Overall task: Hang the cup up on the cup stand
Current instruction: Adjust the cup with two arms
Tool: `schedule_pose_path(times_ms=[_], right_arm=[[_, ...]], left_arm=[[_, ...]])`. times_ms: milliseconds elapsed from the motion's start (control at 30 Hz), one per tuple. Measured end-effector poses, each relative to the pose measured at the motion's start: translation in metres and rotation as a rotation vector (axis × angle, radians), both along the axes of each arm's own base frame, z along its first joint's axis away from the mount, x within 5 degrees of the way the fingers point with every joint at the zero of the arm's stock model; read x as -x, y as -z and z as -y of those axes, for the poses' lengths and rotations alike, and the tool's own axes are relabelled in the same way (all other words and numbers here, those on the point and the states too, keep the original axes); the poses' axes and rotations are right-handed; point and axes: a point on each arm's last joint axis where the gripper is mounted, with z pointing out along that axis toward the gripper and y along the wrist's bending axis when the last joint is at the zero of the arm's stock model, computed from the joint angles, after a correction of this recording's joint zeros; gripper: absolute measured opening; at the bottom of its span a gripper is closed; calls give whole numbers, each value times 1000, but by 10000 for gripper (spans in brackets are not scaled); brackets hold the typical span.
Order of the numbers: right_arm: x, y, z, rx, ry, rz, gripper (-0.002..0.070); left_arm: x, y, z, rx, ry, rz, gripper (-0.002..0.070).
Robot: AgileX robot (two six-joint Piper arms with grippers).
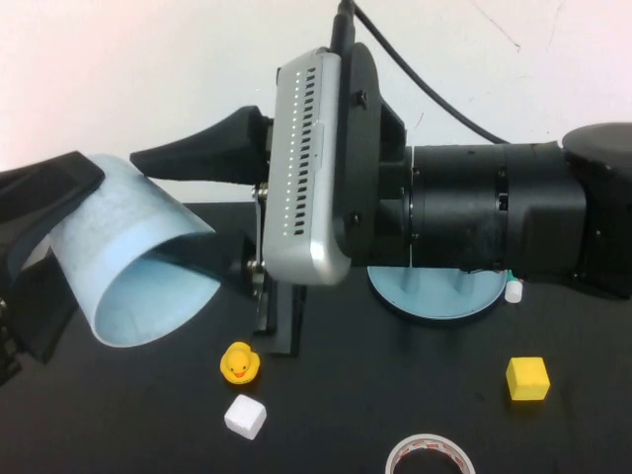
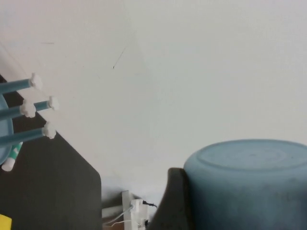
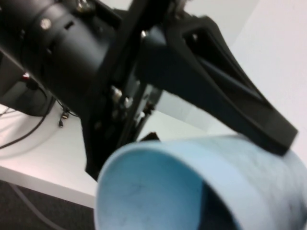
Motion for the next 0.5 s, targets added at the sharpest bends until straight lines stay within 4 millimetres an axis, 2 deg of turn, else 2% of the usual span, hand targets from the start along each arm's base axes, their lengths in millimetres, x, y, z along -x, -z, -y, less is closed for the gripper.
schedule_pose_path(times_ms=[67,167,333,500], right_arm=[[1,0,-1,-2,-3,-10,409],[2,-1,0,-4,-1,-23,429],[3,-3,1,-2,14,-50,433],[4,-12,7,-6,81,-52,434]], left_arm=[[0,0,0,-13,1,9,557],[0,0,0,-28,-7,20,557],[-3,-2,-4,-58,-63,45,556],[-7,-5,-9,-95,-130,75,556]])
